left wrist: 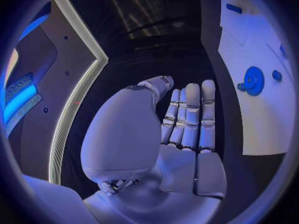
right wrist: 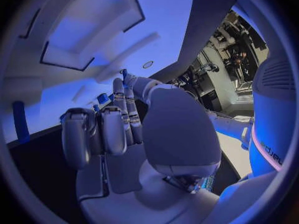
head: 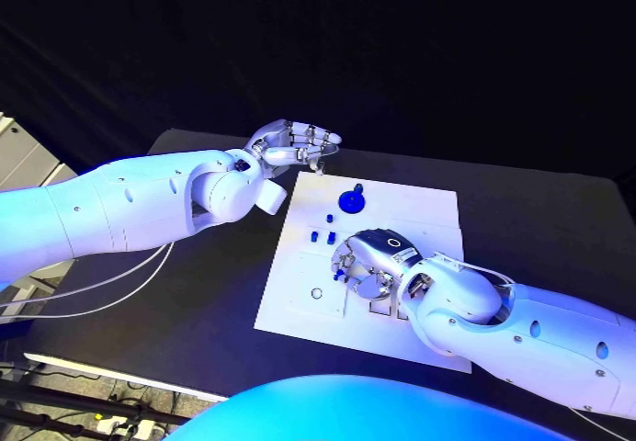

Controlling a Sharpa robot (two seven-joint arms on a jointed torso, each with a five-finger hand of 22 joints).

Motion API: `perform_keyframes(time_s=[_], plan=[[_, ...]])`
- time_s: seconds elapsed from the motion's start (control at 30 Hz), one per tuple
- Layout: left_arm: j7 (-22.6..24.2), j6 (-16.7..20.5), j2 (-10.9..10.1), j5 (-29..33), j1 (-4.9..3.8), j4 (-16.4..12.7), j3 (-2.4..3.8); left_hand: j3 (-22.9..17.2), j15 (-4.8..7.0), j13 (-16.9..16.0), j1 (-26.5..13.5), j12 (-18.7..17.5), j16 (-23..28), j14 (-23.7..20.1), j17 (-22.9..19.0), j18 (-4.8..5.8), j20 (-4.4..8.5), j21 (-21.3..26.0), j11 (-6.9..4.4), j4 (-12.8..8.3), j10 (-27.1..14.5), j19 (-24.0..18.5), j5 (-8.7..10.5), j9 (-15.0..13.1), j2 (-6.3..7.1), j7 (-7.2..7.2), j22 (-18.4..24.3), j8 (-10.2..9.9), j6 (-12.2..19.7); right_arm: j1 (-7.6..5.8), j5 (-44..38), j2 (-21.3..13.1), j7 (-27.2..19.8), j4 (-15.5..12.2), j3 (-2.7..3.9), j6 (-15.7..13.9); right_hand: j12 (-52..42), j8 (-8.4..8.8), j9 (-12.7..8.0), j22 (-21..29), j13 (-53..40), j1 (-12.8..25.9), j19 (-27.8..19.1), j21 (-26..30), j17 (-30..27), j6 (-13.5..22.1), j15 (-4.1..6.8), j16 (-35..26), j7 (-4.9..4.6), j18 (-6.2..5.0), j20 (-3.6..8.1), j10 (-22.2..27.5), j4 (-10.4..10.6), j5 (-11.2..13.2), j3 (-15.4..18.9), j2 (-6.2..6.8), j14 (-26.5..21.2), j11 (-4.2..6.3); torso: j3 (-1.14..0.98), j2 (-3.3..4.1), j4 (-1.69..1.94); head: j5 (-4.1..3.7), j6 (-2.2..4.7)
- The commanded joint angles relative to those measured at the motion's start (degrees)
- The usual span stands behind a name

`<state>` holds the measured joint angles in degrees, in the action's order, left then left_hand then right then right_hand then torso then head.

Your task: Assemble the parts on the task board

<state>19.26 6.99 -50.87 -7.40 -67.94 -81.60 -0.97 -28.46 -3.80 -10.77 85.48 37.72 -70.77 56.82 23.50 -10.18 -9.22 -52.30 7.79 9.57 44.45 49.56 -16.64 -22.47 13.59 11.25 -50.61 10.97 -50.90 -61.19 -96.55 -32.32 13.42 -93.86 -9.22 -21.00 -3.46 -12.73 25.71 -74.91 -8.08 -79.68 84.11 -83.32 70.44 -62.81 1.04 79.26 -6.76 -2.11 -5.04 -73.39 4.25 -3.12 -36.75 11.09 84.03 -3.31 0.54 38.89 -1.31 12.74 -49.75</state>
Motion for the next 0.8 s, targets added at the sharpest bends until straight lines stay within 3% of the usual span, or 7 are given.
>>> perform_keyframes(time_s=[0.03,0.6,0.8], plan=[[-0.01,-0.71,0.12,0.42,-0.03,-0.09,0.04,-0.16,0.03,0.09,-0.65,-0.27,0.27,0.56,-0.07,-0.37,-0.07,0.27,0.22,-0.06,-0.28,0.52,-0.06,0.02,-0.03,-0.03,0.12,0.01,0.12,0.19,-1.35,0.17,0.47,0.25,-0.02,0.54,-0.13,-0.19,0.08,-11.97,-0.02,0.02,3.34,0.02,-0.02,-0.5,0.3,-0.27,-0.02,0.62,0.45,-0.05,-0.35,-0.24,0.11,-0.4,2.24,0.21,0.06,-0.02,-0.03,0.03,0.07],[-0.5,-1.24,0.11,0.43,-0.04,0.0,0.04,-0.14,0.02,0.12,-0.72,-0.28,0.27,0.57,-0.08,-0.37,-0.08,0.3,0.23,-0.04,-0.34,0.53,-0.06,0.02,-0.01,-0.03,0.14,0.02,0.13,0.37,-2.05,0.82,0.85,1.06,-0.03,0.88,-0.13,-0.2,0.12,-12.0,0.02,0.07,3.36,-0.05,0.01,-0.48,0.3,-0.24,-0.04,0.64,0.45,-0.07,-0.44,-0.25,0.09,-0.45,2.25,0.21,-0.01,-0.01,-0.03,-0.08,0.12],[-0.56,-1.19,0.14,0.43,-0.04,0.02,0.04,-0.13,0.01,0.16,-0.8,-0.32,0.29,0.57,-0.1,-0.37,-0.09,0.35,0.25,-0.03,-0.45,0.55,-0.05,0.01,0.01,-0.02,0.18,0.03,0.17,0.38,-1.77,1.04,-0.13,1.03,-0.08,3.12,-0.1,-0.17,0.28,-11.93,0.25,0.86,3.3,0.13,-0.16,-0.28,0.23,-0.31,-0.05,0.6,0.42,0.02,-0.68,-0.21,0.35,-0.15,2.23,0.12,0.0,-0.01,-0.06,-0.03,0.09]])
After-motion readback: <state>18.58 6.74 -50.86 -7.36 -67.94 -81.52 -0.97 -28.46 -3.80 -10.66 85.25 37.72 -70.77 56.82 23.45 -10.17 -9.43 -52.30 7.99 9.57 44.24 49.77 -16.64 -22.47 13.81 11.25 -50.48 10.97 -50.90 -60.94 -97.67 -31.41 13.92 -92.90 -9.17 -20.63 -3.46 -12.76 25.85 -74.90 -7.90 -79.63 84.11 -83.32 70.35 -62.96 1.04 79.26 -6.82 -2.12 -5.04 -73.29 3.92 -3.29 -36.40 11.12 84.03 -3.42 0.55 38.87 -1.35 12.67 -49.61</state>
